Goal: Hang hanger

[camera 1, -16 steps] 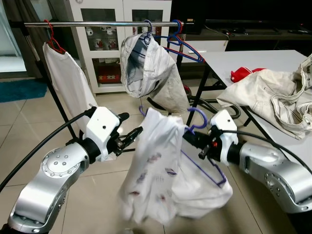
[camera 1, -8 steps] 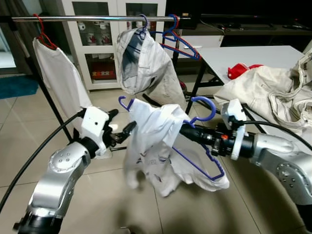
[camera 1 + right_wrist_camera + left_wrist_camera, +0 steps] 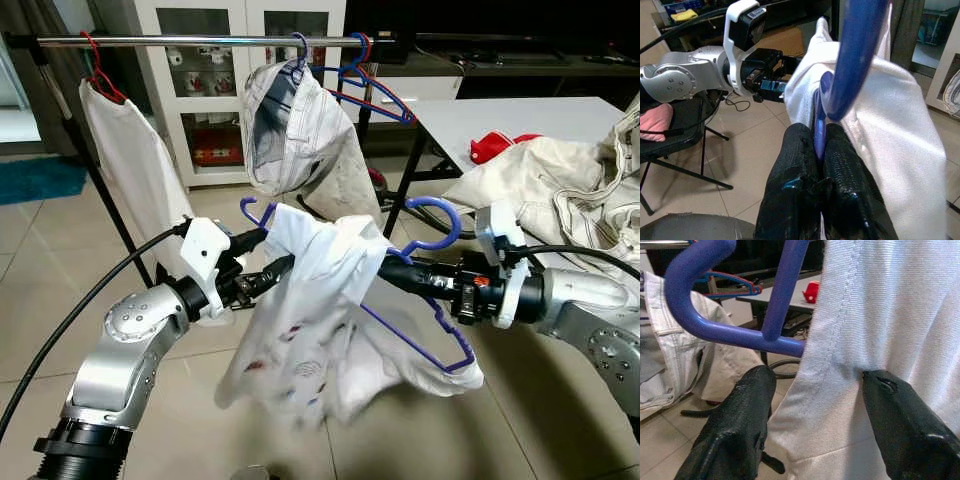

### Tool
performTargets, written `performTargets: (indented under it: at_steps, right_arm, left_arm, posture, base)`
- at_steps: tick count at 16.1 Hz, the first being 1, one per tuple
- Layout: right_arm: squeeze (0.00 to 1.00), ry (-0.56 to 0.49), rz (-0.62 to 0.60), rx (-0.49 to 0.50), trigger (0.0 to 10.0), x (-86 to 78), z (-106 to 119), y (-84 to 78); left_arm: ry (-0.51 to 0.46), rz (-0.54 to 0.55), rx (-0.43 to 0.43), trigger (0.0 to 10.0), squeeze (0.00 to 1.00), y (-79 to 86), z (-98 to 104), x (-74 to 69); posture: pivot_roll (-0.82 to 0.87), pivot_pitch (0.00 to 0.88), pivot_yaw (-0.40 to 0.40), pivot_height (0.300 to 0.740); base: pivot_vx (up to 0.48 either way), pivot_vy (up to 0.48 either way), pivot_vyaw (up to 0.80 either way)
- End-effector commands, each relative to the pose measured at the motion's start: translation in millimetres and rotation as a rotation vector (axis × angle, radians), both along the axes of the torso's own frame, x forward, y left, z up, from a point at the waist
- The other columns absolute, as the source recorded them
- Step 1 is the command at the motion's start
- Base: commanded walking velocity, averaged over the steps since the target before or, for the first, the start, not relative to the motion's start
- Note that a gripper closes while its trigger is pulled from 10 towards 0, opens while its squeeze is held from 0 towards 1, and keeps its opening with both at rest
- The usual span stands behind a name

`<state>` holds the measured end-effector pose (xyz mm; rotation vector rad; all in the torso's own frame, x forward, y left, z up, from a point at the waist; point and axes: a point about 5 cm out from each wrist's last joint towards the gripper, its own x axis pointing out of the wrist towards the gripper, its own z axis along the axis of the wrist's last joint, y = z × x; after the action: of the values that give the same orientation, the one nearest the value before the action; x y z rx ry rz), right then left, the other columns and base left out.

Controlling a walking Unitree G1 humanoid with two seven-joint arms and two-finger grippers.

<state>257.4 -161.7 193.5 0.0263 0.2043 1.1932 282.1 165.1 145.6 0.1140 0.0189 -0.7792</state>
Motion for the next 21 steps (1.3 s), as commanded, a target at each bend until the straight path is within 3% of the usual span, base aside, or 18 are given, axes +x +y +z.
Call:
performTargets:
  at_steps: [1,14,21]
  right_arm:
    - [0.00,-0.036,0.015,0.017,10.0,-0.1,8.9,-1.0]
    - [0.00,-0.045,-0.037,-0.026,10.0,6.8,5.7,-8.4]
    - [0.00,-0.036,-0.065,-0.066,10.0,9.3,-1.0,-12.5]
  left_arm:
    - [-0.013,-0.033,-0.018,0.0,0.00,-1.8,3.4,-2.6]
    - [-0.011,-0.038,-0.050,0.0,0.00,7.0,8.7,-14.5]
    - [-0.072,-0.014,-0.092,0.0,0.00,11.8,27.5,-11.0]
  posture:
    - [0.05,0.000,-0.024,0.740]
    - [0.05,0.000,-0.019,0.740]
    - [0.05,0.000,-0.019,0.740]
  base:
    - [0.000,0.000,0.00]
    - [0.000,0.000,0.00]
    - [0.000,0.000,0.00]
